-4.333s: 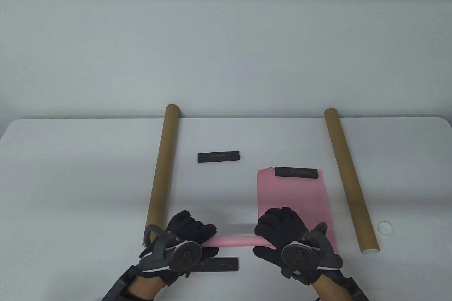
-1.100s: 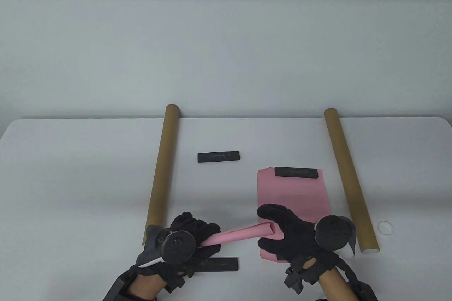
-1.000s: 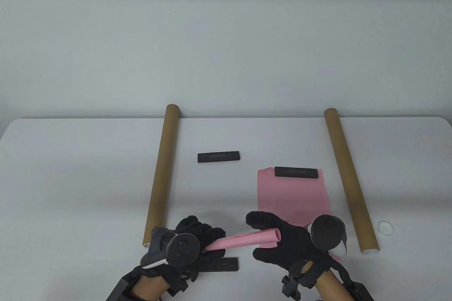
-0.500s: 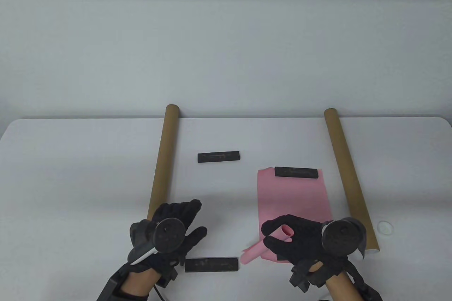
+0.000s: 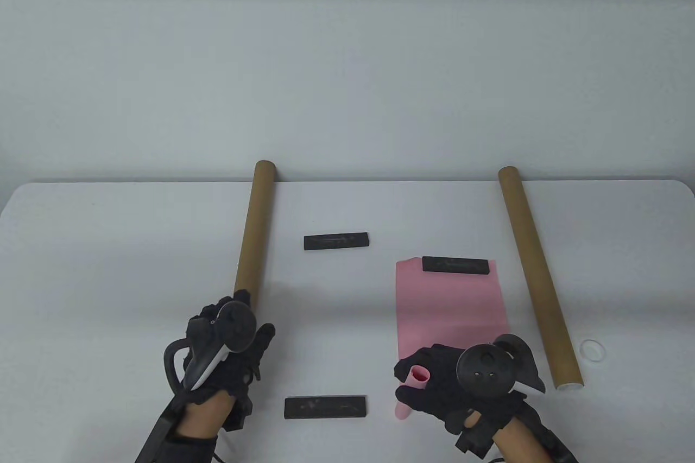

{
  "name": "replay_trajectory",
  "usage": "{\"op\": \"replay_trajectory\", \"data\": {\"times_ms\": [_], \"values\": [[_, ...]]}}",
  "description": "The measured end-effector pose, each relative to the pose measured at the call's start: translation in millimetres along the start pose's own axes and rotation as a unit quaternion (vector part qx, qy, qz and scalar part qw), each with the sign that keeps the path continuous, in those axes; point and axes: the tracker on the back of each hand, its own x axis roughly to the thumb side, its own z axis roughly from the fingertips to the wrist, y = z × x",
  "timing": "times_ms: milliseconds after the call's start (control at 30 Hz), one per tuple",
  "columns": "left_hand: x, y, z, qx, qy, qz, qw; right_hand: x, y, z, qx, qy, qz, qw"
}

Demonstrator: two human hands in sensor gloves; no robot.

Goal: Roll up papers and store in mailing tubes

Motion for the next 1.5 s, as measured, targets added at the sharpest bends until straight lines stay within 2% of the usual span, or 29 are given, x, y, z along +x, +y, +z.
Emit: {"op": "replay_trajectory", "data": {"times_ms": [167, 267, 400, 567, 867, 1100, 1167, 1233, 1333, 1500], "values": [[-0.7, -5.3, -26.5, -0.078, 0.061, -0.021, 0.995, -2.0, 4.1, -1.6, 0.003, 0.004, -0.012, 1.000], [2.6, -12.2, -52.5, -0.124, 0.087, -0.040, 0.988, -2.4, 3.4, -1.1, 0.005, 0.006, -0.007, 1.000], [4.9, -25.0, -89.6, -0.174, 0.139, -0.066, 0.973, -4.9, 3.4, -0.2, 0.005, 0.009, -0.009, 1.000], [10.1, -42.6, -123.8, -0.227, 0.187, -0.086, 0.952, -5.2, 3.5, -0.1, 0.005, 0.012, -0.008, 1.000], [11.8, -64.9, -151.5, -0.264, 0.258, -0.103, 0.923, -2.0, 4.9, -0.3, 0.007, 0.011, 0.005, 1.000], [7.8, -64.5, -152.9, -0.239, 0.276, -0.106, 0.925, -2.0, 4.4, 0.3, 0.002, 0.015, 0.005, 1.000], [5.7, -56.5, -151.0, -0.209, 0.275, -0.096, 0.933, -1.7, 4.3, 0.3, 0.002, 0.014, 0.008, 1.000], [1.6, -47.2, -148.2, -0.215, 0.277, -0.093, 0.932, -2.0, 4.4, 0.2, 0.000, 0.014, 0.008, 1.000], [-5.6, -35.4, -140.4, -0.178, 0.260, -0.133, 0.940, -5.0, 2.9, 0.4, -0.003, 0.017, -0.002, 1.000], [-20.8, -14.5, -117.4, -0.093, 0.234, -0.157, 0.955, -12.4, -15.6, 7.8, -0.082, 0.024, -0.019, 0.996]]}}
